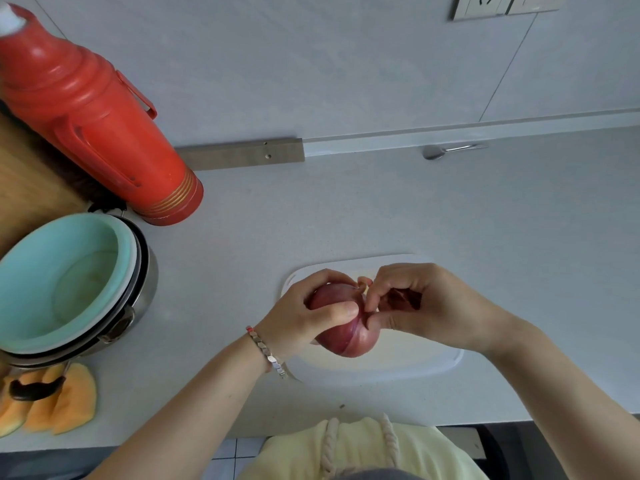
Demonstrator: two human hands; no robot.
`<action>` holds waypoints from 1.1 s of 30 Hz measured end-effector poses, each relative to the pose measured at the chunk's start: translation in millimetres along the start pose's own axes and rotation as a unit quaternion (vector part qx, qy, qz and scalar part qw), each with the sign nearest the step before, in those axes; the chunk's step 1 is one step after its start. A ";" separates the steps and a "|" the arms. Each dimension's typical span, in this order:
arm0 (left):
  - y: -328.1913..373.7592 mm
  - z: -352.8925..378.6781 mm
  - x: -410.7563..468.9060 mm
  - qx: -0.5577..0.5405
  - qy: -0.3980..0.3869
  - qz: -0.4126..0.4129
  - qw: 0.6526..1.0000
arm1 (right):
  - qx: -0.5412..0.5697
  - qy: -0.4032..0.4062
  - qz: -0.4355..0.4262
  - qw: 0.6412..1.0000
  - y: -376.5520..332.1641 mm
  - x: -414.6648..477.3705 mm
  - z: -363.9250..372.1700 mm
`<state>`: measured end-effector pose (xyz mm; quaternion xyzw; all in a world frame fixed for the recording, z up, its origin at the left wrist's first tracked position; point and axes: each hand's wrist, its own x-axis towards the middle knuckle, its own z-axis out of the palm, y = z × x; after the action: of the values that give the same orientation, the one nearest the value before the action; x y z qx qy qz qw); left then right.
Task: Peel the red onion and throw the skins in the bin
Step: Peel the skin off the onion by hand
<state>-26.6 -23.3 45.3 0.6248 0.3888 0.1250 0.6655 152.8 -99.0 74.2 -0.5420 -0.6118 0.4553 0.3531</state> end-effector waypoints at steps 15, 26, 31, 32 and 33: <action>11.5 -5.6 2.7 0.022 0.013 -0.054 0.998 | -0.025 0.077 -0.042 0.996 7.4 1.0 10.0; 5.7 -1.7 0.0 0.023 0.003 -0.059 0.998 | -0.015 0.042 -0.020 0.999 8.5 0.8 7.9; 2.5 -1.6 0.5 0.058 -0.029 -0.061 0.996 | -0.058 -0.038 0.005 0.998 11.0 0.3 4.9; 2.2 -1.6 0.6 0.059 -0.031 -0.064 0.996 | -0.063 -0.045 0.003 0.997 11.3 0.2 5.5; 1.7 -1.7 0.5 0.059 -0.031 -0.068 0.995 | -0.073 -0.050 -0.004 0.996 11.3 0.3 6.3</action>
<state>-26.8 -21.4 46.9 0.6388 0.4159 0.0365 0.6462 150.8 -99.8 61.5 -0.5405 -0.6625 0.4343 0.2836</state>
